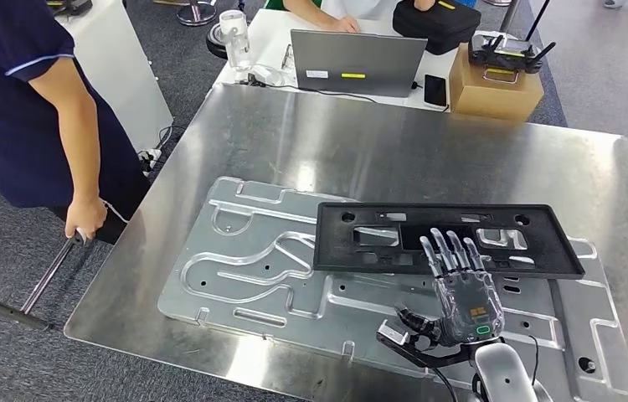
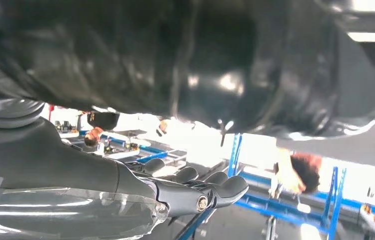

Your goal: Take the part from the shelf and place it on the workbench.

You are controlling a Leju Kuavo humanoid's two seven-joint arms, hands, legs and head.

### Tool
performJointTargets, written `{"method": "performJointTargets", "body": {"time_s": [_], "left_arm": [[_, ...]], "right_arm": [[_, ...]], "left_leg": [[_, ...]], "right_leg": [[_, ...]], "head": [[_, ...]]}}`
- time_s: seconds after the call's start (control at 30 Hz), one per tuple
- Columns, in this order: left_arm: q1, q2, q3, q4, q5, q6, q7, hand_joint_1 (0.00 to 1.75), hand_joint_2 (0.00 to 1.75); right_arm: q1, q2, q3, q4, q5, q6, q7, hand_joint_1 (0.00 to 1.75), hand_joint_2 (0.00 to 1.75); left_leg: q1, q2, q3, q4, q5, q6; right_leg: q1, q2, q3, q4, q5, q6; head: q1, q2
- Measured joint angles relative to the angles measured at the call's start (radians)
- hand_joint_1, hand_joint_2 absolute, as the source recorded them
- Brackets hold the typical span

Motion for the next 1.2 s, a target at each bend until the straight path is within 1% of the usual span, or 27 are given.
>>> {"method": "performJointTargets", "body": {"time_s": [0.07, 0.13, 0.17, 0.2, 0.23, 0.3, 0.33, 0.37, 0.4, 0.47, 0.53, 0.57, 0.6, 0.67, 0.7, 0.73, 0.8, 0.83, 0.87, 0.9, 0.93, 0.97, 1.0, 1.07, 1.1, 1.17, 1.2], "left_arm": [[-0.001, 0.000, 0.000, 0.000, 0.002, 0.001, 0.002, 0.00, 0.00], [-0.001, 0.000, 0.000, 0.000, 0.004, 0.001, 0.003, 0.00, 0.00], [-0.001, 0.000, 0.000, 0.000, 0.005, 0.001, 0.003, 0.00, 0.00], [-0.001, -0.001, 0.001, 0.000, 0.005, 0.001, 0.004, 0.00, 0.00], [-0.002, -0.001, 0.001, 0.000, 0.005, 0.001, 0.004, 0.00, 0.00], [-0.001, -0.001, 0.001, 0.000, 0.005, 0.001, 0.004, 0.00, 0.00], [0.000, -0.001, 0.001, 0.000, 0.005, 0.001, 0.004, 0.00, 0.00], [0.000, -0.001, 0.001, 0.000, 0.005, 0.001, 0.004, 0.00, 0.00], [0.000, -0.001, 0.001, 0.000, 0.005, 0.001, 0.004, 0.00, 0.00], [-0.001, -0.001, 0.001, 0.000, 0.005, 0.000, 0.004, 0.00, 0.00], [-0.001, -0.002, 0.001, 0.000, 0.006, -0.001, 0.004, 0.00, 0.00], [-0.001, -0.002, 0.001, 0.000, 0.006, -0.001, 0.004, 0.00, 0.00], [-0.001, -0.002, 0.001, 0.000, 0.007, -0.001, 0.004, 0.00, 0.00], [0.000, -0.001, 0.004, 0.000, 0.010, 0.000, 0.004, 0.00, 0.00], [0.001, -0.001, 0.006, 0.000, 0.012, 0.000, 0.004, 0.00, 0.00], [0.002, -0.001, 0.007, 0.000, 0.014, 0.000, 0.004, 0.00, 0.00], [0.002, -0.001, 0.010, 0.000, 0.019, 0.001, 0.004, 0.00, 0.00], [0.002, -0.002, 0.011, 0.000, 0.022, 0.002, 0.004, 0.00, 0.00], [0.002, -0.002, 0.013, 0.000, 0.025, 0.002, 0.005, 0.00, 0.00], [0.002, -0.002, 0.015, 0.000, 0.028, 0.003, 0.005, 0.00, 0.00], [0.003, -0.002, 0.017, 0.000, 0.031, 0.003, 0.005, 0.00, 0.00], [0.002, -0.002, 0.020, 0.000, 0.034, 0.004, 0.006, 0.00, 0.00], [0.002, -0.002, 0.022, 0.000, 0.037, 0.004, 0.006, 0.00, 0.00], [0.001, -0.002, 0.025, 0.000, 0.040, 0.005, 0.005, 0.00, 0.00], [0.001, -0.002, 0.027, 0.000, 0.040, 0.005, 0.006, 0.00, 0.00], [0.002, -0.003, 0.030, 0.000, 0.041, 0.005, 0.006, 0.00, 0.00], [0.002, -0.004, 0.031, 0.001, 0.041, 0.005, 0.006, 0.00, 0.00]], "right_arm": [[0.004, -0.004, 0.031, -0.027, 0.000, -0.003, 0.020, 0.00, 0.00], [0.011, -0.006, 0.057, -0.049, 0.000, -0.004, 0.028, 0.00, 0.00], [0.015, -0.008, 0.067, -0.058, 0.000, -0.004, 0.030, 0.00, 0.00], [0.018, -0.009, 0.074, -0.064, 0.000, -0.004, 0.031, 0.00, 0.00], [0.021, -0.011, 0.079, -0.069, 0.000, -0.004, 0.031, 0.00, 0.00], [0.024, -0.014, 0.086, -0.074, 0.000, -0.004, 0.032, 0.00, 0.00], [0.026, -0.014, 0.089, -0.076, 0.000, -0.004, 0.032, 0.00, 0.00], [0.028, -0.015, 0.093, -0.077, 0.000, -0.004, 0.033, 0.00, 0.00], [0.030, -0.016, 0.095, -0.077, 0.000, -0.004, 0.033, 0.00, 0.00], [0.030, -0.018, 0.098, -0.081, 0.000, -0.005, 0.032, 0.00, 0.00], [0.030, -0.018, 0.099, -0.087, 0.000, -0.010, 0.027, 0.00, 0.00], [0.031, -0.019, 0.100, -0.090, 0.000, -0.016, 0.024, 0.00, 0.00], [0.033, -0.018, 0.100, -0.093, 0.000, -0.023, 0.020, 0.00, 0.00], [0.040, -0.018, 0.101, -0.098, 0.000, -0.040, 0.016, 0.00, 0.00], [0.045, -0.018, 0.101, -0.102, 0.000, -0.048, 0.015, 0.00, 0.00], [0.052, -0.017, 0.101, -0.107, 0.000, -0.057, 0.014, 0.00, 0.00], [0.073, -0.013, 0.101, -0.118, 0.000, -0.075, 0.013, 0.00, 0.00], [0.088, -0.007, 0.101, -0.123, 0.000, -0.085, 0.011, 0.00, 0.00], [0.105, 0.001, 0.100, -0.128, 0.000, -0.097, 0.009, 0.00, 0.00], [0.123, 0.012, 0.098, -0.133, 0.000, -0.110, 0.005, 0.00, 0.00], [0.142, 0.024, 0.095, -0.139, -0.001, -0.125, 0.002, 0.00, 0.00], [0.160, 0.036, 0.091, -0.145, -0.002, -0.141, -0.002, 0.00, 0.00], [0.177, 0.048, 0.086, -0.151, -0.004, -0.155, -0.005, 0.00, 0.00], [0.203, 0.068, 0.076, -0.161, -0.005, -0.176, -0.008, 0.00, 0.00], [0.212, 0.076, 0.072, -0.165, -0.005, -0.181, -0.009, 0.00, 0.00], [0.227, 0.085, 0.066, -0.169, -0.005, -0.184, -0.010, 0.00, 0.00], [0.233, 0.087, 0.063, -0.170, -0.006, -0.184, -0.011, 0.00, 0.00]], "left_leg": [[-0.004, -0.002, 0.054, -0.091, -0.009, 0.010], [-0.005, -0.002, 0.050, -0.103, -0.003, 0.025], [-0.004, 0.001, 0.044, -0.106, 0.007, 0.035], [-0.002, 0.004, 0.037, -0.109, 0.019, 0.047], [0.000, 0.007, 0.026, -0.113, 0.032, 0.056], [-0.001, 0.010, -0.003, -0.110, 0.055, 0.064], [-0.002, 0.011, -0.019, -0.107, 0.064, 0.063], [-0.003, 0.012, -0.034, -0.103, 0.073, 0.062], [-0.003, 0.012, -0.050, -0.099, 0.081, 0.060], [-0.003, 0.012, -0.076, -0.087, 0.095, 0.055], [-0.005, 0.010, -0.092, -0.078, 0.107, 0.046], [-0.006, 0.010, -0.094, -0.077, 0.114, 0.040], [-0.006, 0.010, -0.095, -0.078, 0.121, 0.034], [-0.006, 0.008, -0.101, -0.078, 0.128, 0.021], [-0.005, 0.007, -0.109, -0.065, 0.109, 0.015], [-0.004, 0.006, -0.121, -0.035, 0.071, 0.010], [-0.001, 0.006, -0.150, 0.077, -0.036, 0.003], [0.000, 0.006, -0.160, 0.139, -0.071, -0.001], [0.001, 0.006, -0.160, 0.184, -0.081, -0.004], [0.001, 0.006, -0.145, 0.201, -0.067, -0.004], [0.001, 0.006, -0.114, 0.181, -0.039, -0.003], [0.000, 0.006, -0.067, 0.128, -0.013, 0.000], [-0.001, 0.005, -0.008, 0.052, -0.004, 0.005], [-0.006, 0.004, 0.080, -0.081, -0.021, 0.016], [-0.010, 0.004, 0.098, -0.114, -0.031, 0.022], [-0.010, 0.008, 0.090, -0.125, -0.018, 0.036], [-0.008, 0.010, 0.081, -0.127, -0.006, 0.045]], "right_leg": [[0.002, 0.000, -0.010, 0.008, 0.011, 0.012], [0.003, 0.000, -0.012, 0.006, 0.024, 0.025], [0.001, 0.002, -0.017, 0.011, 0.018, 0.031], [0.000, 0.005, -0.026, 0.028, -0.007, 0.035], [-0.001, 0.007, -0.039, 0.065, -0.048, 0.040], [-0.004, 0.010, -0.073, 0.186, -0.147, 0.047], [-0.004, 0.010, -0.082, 0.243, -0.174, 0.050], [-0.005, 0.010, -0.079, 0.276, -0.179, 0.052], [-0.004, 0.010, -0.059, 0.275, -0.163, 0.051], [-0.004, 0.010, 0.033, 0.169, -0.117, 0.045], [0.002, 0.011, 0.126, 0.033, -0.111, 0.034], [0.005, 0.012, 0.148, -0.005, -0.117, 0.028], [0.008, 0.012, 0.152, -0.018, -0.119, 0.022], [0.005, 0.010, 0.140, -0.022, -0.101, 0.009], [0.002, 0.008, 0.129, -0.024, -0.089, 0.000], [-0.001, 0.006, 0.116, -0.027, -0.076, -0.008], [0.000, 0.003, 0.086, -0.027, -0.052, -0.016], [0.001, 0.002, 0.070, -0.025, -0.041, -0.017], [0.003, 0.000, 0.054, -0.022, -0.030, -0.017], [0.003, -0.001, 0.037, -0.019, -0.019, -0.016], [0.004, -0.002, 0.021, -0.014, -0.010, -0.014], [0.004, -0.002, 0.007, -0.009, -0.002, -0.011], [0.006, -0.002, -0.005, -0.003, 0.006, -0.008], [0.007, -0.002, -0.018, 0.005, 0.020, 0.002], [0.007, -0.002, -0.020, 0.006, 0.028, 0.008], [0.005, -0.001, -0.023, 0.003, 0.041, 0.021], [0.003, 0.001, -0.028, 0.010, 0.027, 0.026]], "head": [[0.000, 0.000], [0.000, 0.000], [0.000, 0.000], [0.000, 0.000], [0.001, 0.000], [0.001, 0.000], [0.001, 0.000], [0.001, 0.000], [0.001, 0.000], [0.001, 0.000], [0.000, 0.000], [-0.001, 0.000], [-0.001, 0.000], [-0.002, 0.000], [-0.002, 0.000], [-0.002, 0.000], [-0.003, 0.000], [-0.003, 0.000], [-0.003, 0.000], [-0.003, 0.000], [-0.003, 0.000], [-0.003, 0.000], [-0.003, 0.000], [-0.002, 0.000], [-0.002, 0.000], [-0.002, 0.000], [-0.002, 0.000]]}}
